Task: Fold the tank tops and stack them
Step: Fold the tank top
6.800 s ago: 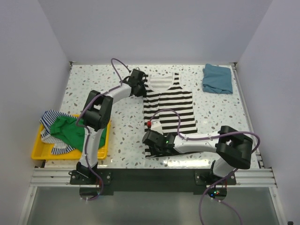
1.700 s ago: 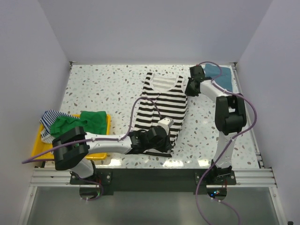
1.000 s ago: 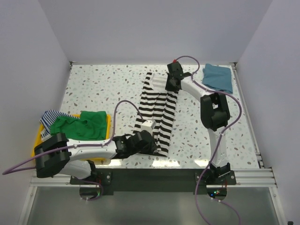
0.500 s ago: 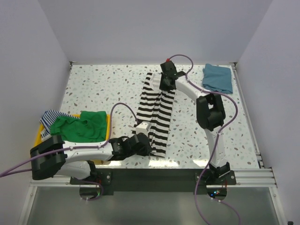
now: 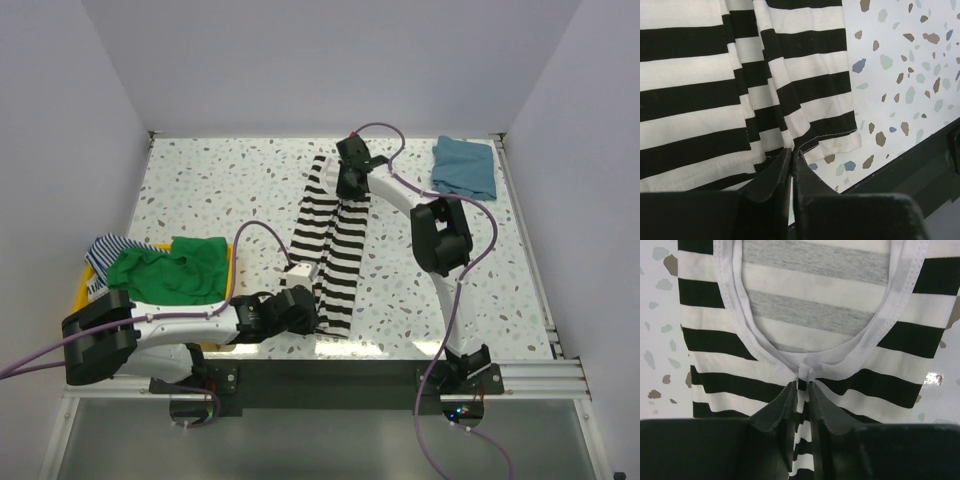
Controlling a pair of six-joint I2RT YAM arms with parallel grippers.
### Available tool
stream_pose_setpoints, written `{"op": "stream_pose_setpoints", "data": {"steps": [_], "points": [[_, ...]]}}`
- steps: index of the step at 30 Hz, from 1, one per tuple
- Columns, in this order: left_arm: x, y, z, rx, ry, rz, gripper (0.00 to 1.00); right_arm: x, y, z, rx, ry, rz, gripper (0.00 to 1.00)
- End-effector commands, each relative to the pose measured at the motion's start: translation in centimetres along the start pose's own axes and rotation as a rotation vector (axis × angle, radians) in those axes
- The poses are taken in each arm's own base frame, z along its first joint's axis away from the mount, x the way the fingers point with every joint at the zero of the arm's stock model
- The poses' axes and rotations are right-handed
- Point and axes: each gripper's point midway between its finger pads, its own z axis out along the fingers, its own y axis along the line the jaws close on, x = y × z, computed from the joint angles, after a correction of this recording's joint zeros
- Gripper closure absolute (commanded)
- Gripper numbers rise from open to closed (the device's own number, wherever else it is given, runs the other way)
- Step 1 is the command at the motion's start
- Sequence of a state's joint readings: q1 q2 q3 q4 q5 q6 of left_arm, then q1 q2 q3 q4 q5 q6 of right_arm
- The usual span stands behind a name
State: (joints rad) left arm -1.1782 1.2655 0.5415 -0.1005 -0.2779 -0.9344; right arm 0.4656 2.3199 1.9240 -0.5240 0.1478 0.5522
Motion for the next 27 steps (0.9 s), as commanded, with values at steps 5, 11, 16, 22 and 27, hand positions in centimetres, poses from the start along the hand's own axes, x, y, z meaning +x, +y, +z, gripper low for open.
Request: {"op": "stream_pose_setpoints", "data": {"steps": [5,11,16,22,27], "points": [[-2.4,0.0,-1.3,-0.061,-0.061,-0.023,0.58,-3.4,2.1,-2.1,-0.074,-0.086,0.016,0.54],[-7.6,0.7,-3.1,-0.165,-0.179,-0.071,0.58,-2.9,1.1,-4.9,-0.058,-0.101,-0.006,0.41],[-11.3,4.7,-3.1,-0.254,-0.225,-0.160,0.62,0.1,1.0,-4.1,-0.018,-0.059,-0.051,0.41],[-11.3,7.6,-1.4,-0.302,-0.168,-0.169,0.66,2.1,1.3,-2.2,0.021,-0.030,-0.077,0.41],[-10.2,7.8,-0.7,-0.280,-0.138,-0.187,0.66,2.6,-0.6,0.2,0.120,0.001,-0.148,0.42]]}}
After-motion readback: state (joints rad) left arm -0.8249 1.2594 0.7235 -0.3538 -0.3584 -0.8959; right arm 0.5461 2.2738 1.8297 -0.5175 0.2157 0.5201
